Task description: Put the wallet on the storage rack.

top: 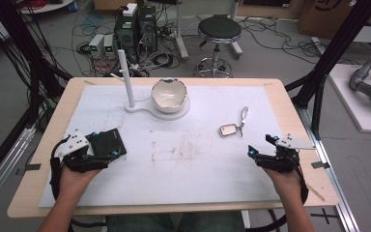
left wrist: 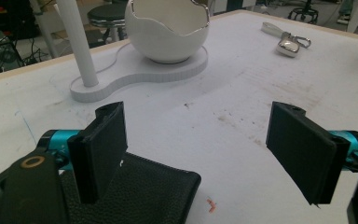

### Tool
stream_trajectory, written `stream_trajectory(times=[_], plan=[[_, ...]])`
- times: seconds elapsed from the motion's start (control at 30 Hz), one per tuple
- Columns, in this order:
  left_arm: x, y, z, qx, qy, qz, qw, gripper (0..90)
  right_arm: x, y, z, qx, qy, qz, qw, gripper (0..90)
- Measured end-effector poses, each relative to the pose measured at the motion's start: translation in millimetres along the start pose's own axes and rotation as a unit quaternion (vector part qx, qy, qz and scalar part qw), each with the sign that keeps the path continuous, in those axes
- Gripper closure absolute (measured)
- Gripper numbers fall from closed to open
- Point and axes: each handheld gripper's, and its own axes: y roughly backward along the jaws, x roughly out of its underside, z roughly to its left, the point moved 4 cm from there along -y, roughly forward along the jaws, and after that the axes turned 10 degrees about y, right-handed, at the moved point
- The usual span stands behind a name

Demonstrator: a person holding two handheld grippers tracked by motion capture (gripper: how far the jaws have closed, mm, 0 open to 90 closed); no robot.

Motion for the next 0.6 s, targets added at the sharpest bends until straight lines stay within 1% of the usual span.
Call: stream_trajectory(times=[0.07, 0.3, 0.4, 0.43, 0.47, 0.5, 0.53, 0.6], plan=[[0.5, -0.2, 0.9, -0.001, 0.002, 0.0, 1.0, 20.3, 0.5, -0.2, 0.2, 0.0, 0.002, 0.001, 1.0, 19.0], [0.6, 0.3, 0.7, 0.001, -0.008, 0.003, 1.0, 20.4, 1.1, -1.5, 0.7, -0.002, 0.001, 0.006, 1.0, 19.0], [1.2, 0.9, 1.3, 0.002, -0.019, 0.011, 0.9998, 20.5, 1.5, -2.4, 0.9, -0.002, 0.005, 0.008, 1.0, 19.0], [1.7, 1.1, 1.3, 0.003, -0.024, 0.016, 0.9996, 20.6, 1.7, -2.5, 1.3, -0.002, 0.003, 0.009, 1.0, 19.0], [2.6, 1.0, 1.4, 0.006, -0.034, 0.025, 0.9991, 21.2, 2.0, -3.4, 1.1, -0.001, 0.004, 0.009, 0.9999, 19.0], [3.5, 1.0, 1.4, 0.005, -0.04, 0.031, 0.9987, 21.2, 2.0, -3.4, 1.1, -0.001, 0.004, 0.009, 0.9999, 19.0], [5.3, 0.7, 2.1, -0.001, -0.055, 0.045, 0.9975, 22.1, 2.0, -4.4, 1.5, -0.003, 0.006, 0.01, 0.9999, 19.0], [8.8, -0.4, 4.3, -0.009, -0.072, 0.065, 0.9952, 22.9, 1.9, -5.3, 2.3, -0.004, 0.006, 0.012, 0.9999, 19.0]])
